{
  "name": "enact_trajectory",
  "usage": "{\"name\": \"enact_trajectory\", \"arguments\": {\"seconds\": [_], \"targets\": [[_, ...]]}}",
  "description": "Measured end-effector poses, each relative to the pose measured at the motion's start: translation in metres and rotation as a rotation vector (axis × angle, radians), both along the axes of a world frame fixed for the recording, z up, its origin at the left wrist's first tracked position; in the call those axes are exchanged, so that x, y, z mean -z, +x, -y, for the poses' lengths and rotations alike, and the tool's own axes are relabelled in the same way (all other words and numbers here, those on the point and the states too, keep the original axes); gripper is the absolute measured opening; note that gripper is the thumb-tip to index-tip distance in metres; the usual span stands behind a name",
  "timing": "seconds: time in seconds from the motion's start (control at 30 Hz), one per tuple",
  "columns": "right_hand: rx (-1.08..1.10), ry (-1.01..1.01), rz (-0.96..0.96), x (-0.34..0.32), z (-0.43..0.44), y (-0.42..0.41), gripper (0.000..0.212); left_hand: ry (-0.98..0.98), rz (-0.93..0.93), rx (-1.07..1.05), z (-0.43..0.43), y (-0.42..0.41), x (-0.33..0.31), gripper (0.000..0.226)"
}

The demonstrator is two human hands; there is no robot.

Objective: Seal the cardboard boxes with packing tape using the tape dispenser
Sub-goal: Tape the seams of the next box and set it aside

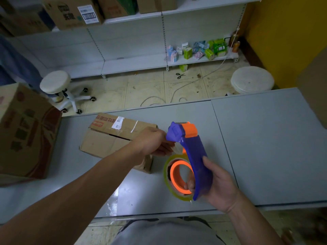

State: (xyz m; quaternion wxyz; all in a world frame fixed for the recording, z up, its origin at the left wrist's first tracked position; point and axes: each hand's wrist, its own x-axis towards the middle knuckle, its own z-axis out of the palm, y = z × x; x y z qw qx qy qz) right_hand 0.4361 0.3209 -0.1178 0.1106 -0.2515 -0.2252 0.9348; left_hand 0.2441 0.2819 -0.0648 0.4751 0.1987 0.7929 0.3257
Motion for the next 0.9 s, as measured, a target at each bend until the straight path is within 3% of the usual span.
{"name": "enact_trajectory", "arguments": {"seconds": [0.37, 0.57, 0.77, 0.9], "targets": [[-0.249, 0.299, 0.055, -0.015, -0.020, 0.001, 0.060, 0.136, -0.076, -0.111, -0.002, -0.027, -0.018, 0.012], [-0.414, 0.407, 0.178, -0.019, -0.030, 0.008, 0.048, 0.285, -0.175, -0.304, 0.011, -0.076, -0.038, 0.009], [-0.557, 0.641, 0.265, -0.036, -0.044, -0.020, 0.053, 0.326, -0.202, -0.413, 0.050, -0.096, -0.032, 0.015], [-0.668, 0.762, 0.288, -0.051, -0.045, -0.054, 0.035, 0.365, -0.225, -0.566, 0.085, -0.112, -0.023, 0.012]]}}
